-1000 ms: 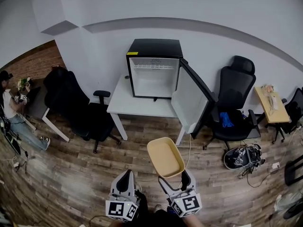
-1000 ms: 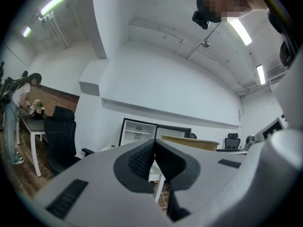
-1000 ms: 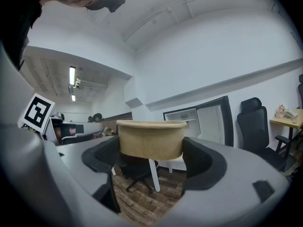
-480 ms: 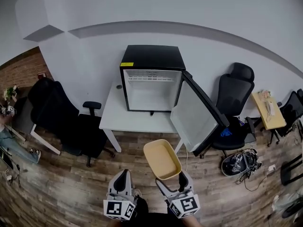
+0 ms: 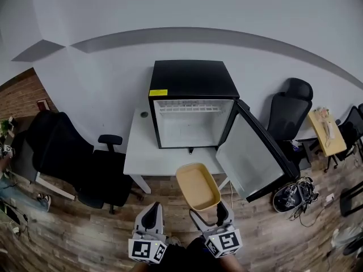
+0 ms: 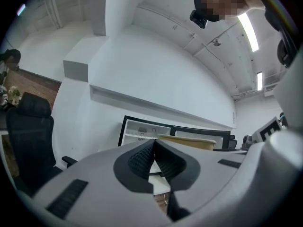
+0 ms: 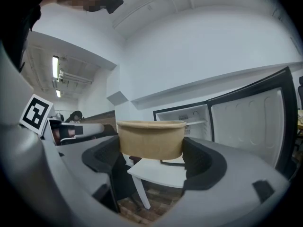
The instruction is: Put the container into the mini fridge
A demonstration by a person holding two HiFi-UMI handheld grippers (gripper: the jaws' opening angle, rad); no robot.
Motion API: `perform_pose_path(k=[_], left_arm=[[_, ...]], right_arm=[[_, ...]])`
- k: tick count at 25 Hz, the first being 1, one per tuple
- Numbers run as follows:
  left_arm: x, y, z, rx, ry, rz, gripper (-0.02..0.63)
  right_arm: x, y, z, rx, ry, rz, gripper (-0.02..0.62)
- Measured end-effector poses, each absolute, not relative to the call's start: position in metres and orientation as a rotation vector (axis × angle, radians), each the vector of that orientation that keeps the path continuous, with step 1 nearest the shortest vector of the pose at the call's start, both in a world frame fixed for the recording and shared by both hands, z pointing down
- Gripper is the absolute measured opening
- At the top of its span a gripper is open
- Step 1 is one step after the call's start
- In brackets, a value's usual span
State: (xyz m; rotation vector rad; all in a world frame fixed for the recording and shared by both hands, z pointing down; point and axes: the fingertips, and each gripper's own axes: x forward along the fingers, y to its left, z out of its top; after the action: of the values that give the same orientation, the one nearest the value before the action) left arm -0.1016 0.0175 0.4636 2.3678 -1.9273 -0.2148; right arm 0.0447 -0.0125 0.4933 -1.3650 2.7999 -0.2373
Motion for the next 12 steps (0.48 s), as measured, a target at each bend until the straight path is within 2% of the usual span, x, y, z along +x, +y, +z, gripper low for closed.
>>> perform_pose_path(k=[12], left_arm=[[-0.122, -0.114, 0.472, 2.337, -1.920, -0.217, 0.008]], right_arm=[[0.026, -0.149, 0.505, -1.399, 2.818, -0.237, 0.433]])
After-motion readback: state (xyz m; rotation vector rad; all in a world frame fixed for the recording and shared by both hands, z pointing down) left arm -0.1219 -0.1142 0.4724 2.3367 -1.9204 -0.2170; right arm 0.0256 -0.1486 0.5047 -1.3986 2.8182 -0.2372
